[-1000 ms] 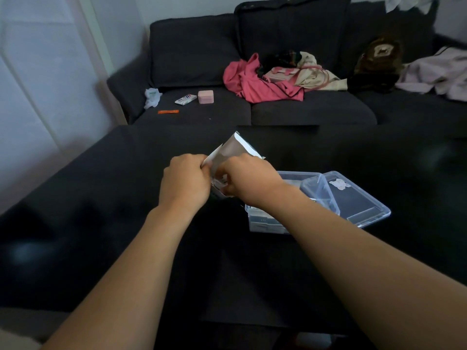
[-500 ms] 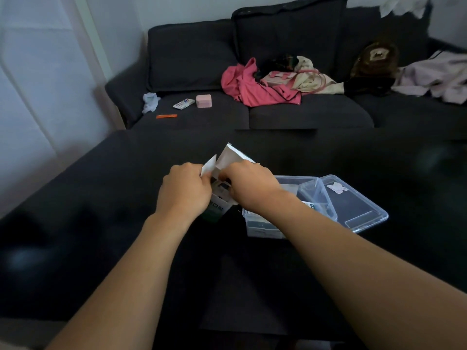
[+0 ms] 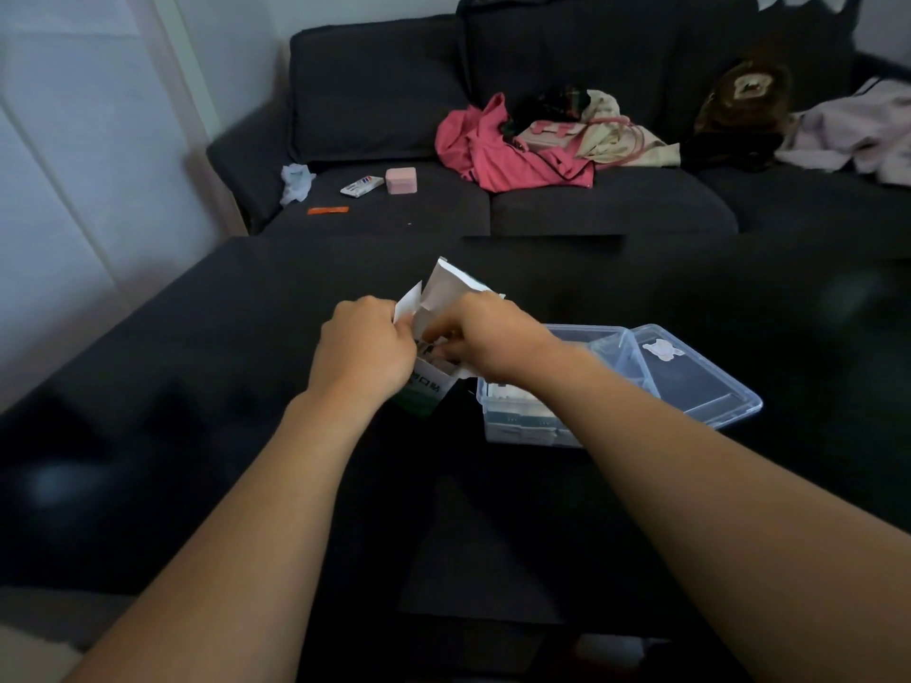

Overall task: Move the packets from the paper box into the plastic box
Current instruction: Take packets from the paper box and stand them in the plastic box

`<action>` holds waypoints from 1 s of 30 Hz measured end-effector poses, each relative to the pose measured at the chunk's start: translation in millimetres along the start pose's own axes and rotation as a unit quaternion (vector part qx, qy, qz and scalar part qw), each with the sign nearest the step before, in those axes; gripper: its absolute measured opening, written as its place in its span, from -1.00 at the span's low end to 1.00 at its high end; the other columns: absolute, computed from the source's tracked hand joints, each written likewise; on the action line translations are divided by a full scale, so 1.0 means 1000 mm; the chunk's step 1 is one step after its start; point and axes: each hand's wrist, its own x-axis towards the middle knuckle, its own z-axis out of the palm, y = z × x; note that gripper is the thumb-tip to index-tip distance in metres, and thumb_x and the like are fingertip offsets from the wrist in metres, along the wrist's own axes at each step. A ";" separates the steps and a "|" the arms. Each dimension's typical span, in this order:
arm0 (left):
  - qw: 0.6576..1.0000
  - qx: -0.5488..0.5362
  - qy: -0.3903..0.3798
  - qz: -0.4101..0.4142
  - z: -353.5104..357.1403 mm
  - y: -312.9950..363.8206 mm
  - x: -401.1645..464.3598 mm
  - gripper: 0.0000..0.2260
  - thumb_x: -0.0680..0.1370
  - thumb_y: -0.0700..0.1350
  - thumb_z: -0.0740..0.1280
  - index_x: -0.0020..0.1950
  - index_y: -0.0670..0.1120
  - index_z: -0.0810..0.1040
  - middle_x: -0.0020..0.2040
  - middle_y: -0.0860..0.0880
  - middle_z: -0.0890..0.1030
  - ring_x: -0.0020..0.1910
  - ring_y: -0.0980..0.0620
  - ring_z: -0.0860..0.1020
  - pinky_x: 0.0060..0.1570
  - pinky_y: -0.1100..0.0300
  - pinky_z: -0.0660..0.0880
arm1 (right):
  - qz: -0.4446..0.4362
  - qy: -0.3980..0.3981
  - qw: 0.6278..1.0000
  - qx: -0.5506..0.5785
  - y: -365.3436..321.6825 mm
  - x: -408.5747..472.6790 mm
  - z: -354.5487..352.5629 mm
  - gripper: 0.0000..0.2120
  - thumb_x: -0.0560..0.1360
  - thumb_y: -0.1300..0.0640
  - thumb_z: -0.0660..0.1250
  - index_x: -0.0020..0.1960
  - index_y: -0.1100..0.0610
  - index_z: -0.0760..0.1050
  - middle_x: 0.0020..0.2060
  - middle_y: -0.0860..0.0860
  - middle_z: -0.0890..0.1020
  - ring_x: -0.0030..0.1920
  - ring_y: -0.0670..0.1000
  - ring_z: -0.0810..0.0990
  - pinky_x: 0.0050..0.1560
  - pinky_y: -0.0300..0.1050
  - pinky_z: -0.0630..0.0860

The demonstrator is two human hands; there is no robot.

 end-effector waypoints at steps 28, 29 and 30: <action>0.994 0.017 0.003 -0.108 -0.002 -0.011 0.002 -0.81 0.56 -0.07 0.28 0.06 -0.12 0.61 -0.02 -0.14 0.59 -0.13 -0.17 0.50 -0.23 0.04 0.42 | 0.016 0.110 0.966 0.234 0.018 -0.018 -0.065 -0.92 0.55 0.22 0.43 0.00 0.17 0.70 -0.27 0.03 0.72 -0.54 -0.12 0.51 -0.53 -0.32 0.39; 0.993 0.019 0.012 -0.112 -0.003 -0.010 0.001 -0.79 0.53 -0.04 0.31 0.09 -0.11 0.59 0.04 -0.15 0.58 -0.08 -0.19 0.52 -0.21 0.04 0.42 | 0.029 0.102 0.954 0.282 0.021 -0.021 -0.069 -0.92 0.56 0.22 0.43 0.01 0.16 0.70 -0.24 0.07 0.72 -0.53 -0.08 0.50 -0.55 -0.31 0.37; 0.993 0.020 0.031 -0.113 -0.004 -0.010 0.001 -0.74 0.51 -0.01 0.34 0.13 -0.11 0.58 0.10 -0.15 0.56 0.00 -0.21 0.53 -0.17 0.03 0.42 | 0.039 0.094 0.942 0.319 0.025 -0.023 -0.071 -0.92 0.56 0.23 0.42 0.01 0.16 0.69 -0.24 0.09 0.71 -0.52 -0.08 0.48 -0.56 -0.30 0.35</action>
